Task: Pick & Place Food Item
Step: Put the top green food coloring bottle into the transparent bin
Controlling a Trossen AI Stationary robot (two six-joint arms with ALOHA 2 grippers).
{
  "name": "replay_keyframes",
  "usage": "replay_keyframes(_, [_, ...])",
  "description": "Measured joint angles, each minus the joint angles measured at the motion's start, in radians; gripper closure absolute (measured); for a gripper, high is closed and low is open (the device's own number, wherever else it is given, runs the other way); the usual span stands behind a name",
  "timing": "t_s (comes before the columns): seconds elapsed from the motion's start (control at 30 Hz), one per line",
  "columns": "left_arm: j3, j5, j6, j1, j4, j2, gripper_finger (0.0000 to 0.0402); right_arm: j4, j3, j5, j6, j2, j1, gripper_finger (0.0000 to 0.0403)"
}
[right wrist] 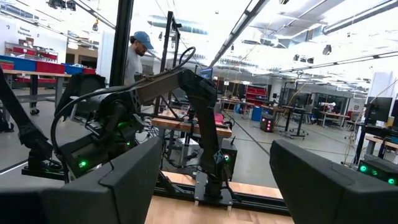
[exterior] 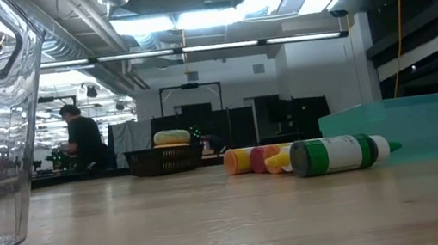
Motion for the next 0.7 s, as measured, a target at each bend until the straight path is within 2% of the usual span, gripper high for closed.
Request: replay_keyframes(0.7, [0.000,0.010,-0.006,0.000,0.037,0.000,0.0361,0.000,0.000,-0.001,0.007,0.000,0.000,0.0108])
